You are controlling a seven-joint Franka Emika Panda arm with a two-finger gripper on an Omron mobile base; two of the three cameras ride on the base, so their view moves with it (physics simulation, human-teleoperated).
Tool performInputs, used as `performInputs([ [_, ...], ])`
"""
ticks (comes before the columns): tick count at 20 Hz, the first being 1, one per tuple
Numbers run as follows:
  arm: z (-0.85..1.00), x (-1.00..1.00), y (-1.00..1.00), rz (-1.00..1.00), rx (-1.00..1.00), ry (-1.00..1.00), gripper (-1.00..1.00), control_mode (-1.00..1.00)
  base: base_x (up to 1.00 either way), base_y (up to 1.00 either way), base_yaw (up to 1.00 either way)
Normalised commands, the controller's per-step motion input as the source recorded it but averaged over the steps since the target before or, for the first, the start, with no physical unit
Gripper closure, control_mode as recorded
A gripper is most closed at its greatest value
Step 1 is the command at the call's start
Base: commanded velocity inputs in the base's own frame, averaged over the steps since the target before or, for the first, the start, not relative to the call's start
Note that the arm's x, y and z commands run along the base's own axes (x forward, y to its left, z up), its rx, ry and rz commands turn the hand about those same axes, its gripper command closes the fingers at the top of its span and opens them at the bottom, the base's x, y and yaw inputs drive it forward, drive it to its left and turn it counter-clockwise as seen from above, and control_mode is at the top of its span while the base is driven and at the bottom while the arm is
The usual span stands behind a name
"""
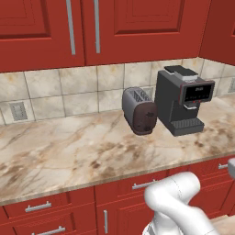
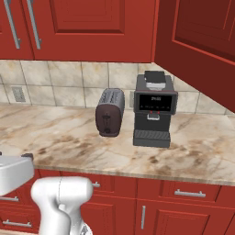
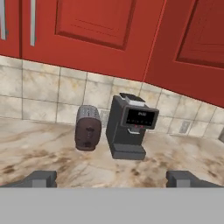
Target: Close all open cabinet doors.
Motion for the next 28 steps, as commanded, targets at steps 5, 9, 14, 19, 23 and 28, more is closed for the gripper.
performInputs([
  [5,0.0,0.06,-0.01,0.0,0.0,0.0,-1.0,-1.0,0.0,0.0,0.0],
  [9,0.0,0.0,0.0,0.0,0.0,0.0,-1.0,-1.0,0.0,0.0,0.0],
  [14,0.0,0.0,0.0,0.0,0.0,0.0,-1.0,-1.0,0.0,0.0,0.0],
  [19,0.0,-0.01,0.0,0.0,0.0,0.0,-1.0,-1.0,0.0,0.0,0.0],
  [23,0.0,-0.08,0.0,-0.01,0.0,0.0,-1.0,-1.0,0.0,0.0,0.0],
  [28,0.0,-0.35,0.0,-0.06,0.0,0.0,-1.0,-1.0,0.0,0.0,0.0],
])
